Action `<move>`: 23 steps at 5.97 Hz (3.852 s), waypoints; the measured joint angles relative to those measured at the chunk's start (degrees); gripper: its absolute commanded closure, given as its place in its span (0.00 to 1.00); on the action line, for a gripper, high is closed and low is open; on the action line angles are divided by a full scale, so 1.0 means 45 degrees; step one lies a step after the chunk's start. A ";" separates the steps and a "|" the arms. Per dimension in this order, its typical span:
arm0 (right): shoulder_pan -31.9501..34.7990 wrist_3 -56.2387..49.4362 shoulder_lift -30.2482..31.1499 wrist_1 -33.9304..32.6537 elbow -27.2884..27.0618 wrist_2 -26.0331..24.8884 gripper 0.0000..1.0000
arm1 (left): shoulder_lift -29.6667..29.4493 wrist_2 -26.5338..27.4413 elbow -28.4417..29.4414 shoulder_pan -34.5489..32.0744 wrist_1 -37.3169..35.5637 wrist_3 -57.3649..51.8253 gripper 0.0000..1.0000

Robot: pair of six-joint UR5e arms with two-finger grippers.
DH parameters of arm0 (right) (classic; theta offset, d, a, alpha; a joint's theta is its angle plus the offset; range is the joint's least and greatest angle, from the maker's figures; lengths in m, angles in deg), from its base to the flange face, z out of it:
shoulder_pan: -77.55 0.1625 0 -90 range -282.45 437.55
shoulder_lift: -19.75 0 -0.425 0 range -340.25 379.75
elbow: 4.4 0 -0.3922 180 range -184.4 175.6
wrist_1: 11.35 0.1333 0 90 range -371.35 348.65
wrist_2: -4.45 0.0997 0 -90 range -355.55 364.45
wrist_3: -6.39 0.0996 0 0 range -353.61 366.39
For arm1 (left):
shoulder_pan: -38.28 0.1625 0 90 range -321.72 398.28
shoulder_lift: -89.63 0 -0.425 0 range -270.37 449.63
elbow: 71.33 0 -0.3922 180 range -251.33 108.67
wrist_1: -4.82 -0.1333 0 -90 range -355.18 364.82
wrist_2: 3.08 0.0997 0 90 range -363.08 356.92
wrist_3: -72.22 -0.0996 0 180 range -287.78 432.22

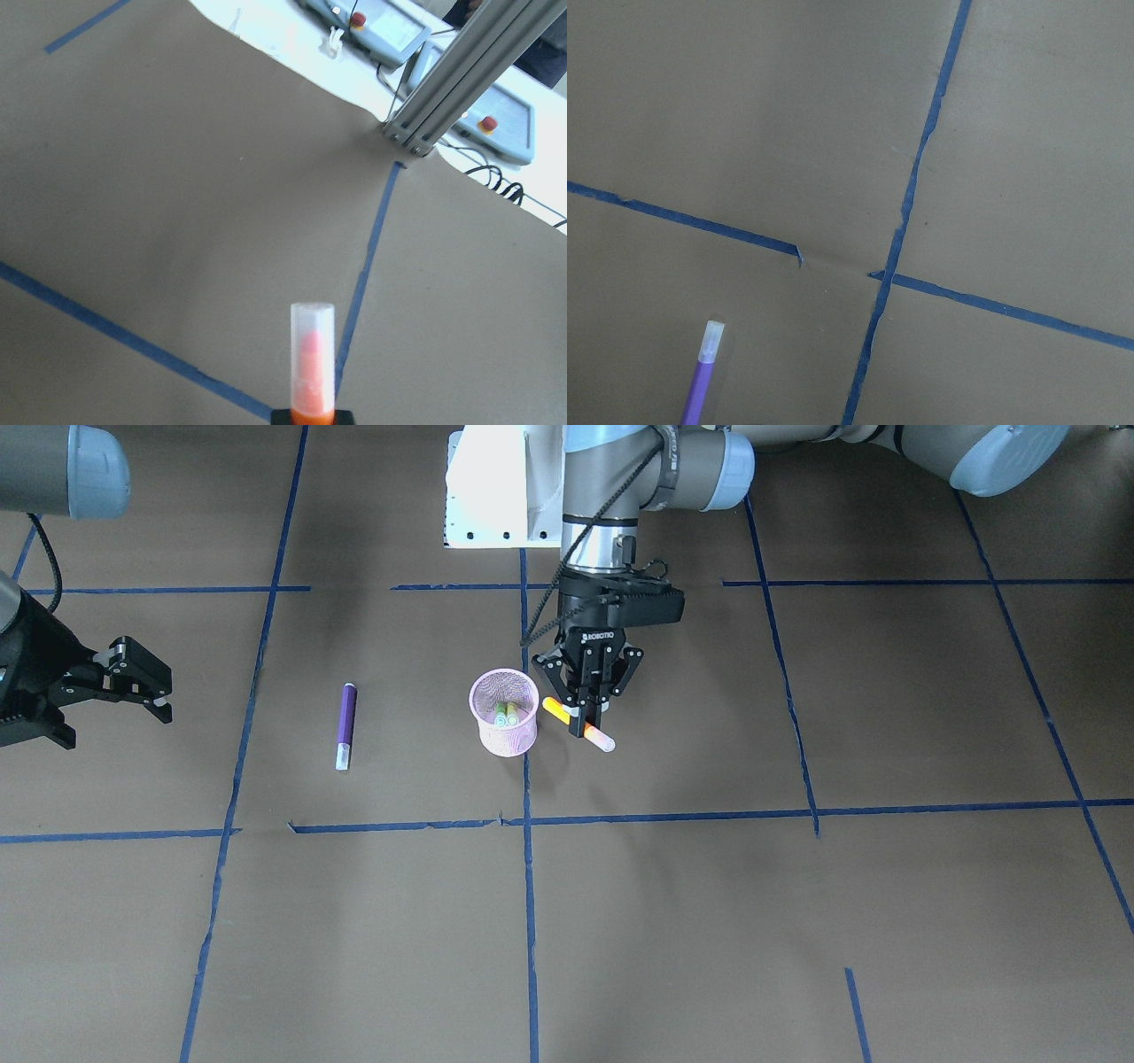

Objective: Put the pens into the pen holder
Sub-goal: 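Lift the orange marker and carry it over the cup, then lower the orange marker into the cup and open the left gripper, then raise the left gripper away while the right gripper moves above the purple marker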

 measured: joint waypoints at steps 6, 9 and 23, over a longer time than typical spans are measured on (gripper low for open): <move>0.0000 0.0015 0.0000 -0.0004 0.0006 0.0000 0.00 | -0.0267 0.1893 0.0330 0.1823 0.0026 -0.1345 1.00; 0.0000 0.0025 0.0000 0.0005 -0.0011 0.0000 0.00 | -0.0336 0.1893 0.0682 0.1513 0.0054 -0.1310 0.97; -0.4099 0.8099 -0.0088 0.3858 0.1170 -0.3653 0.05 | 0.2235 -0.9108 -0.1966 -0.2342 -0.2146 -0.8799 0.00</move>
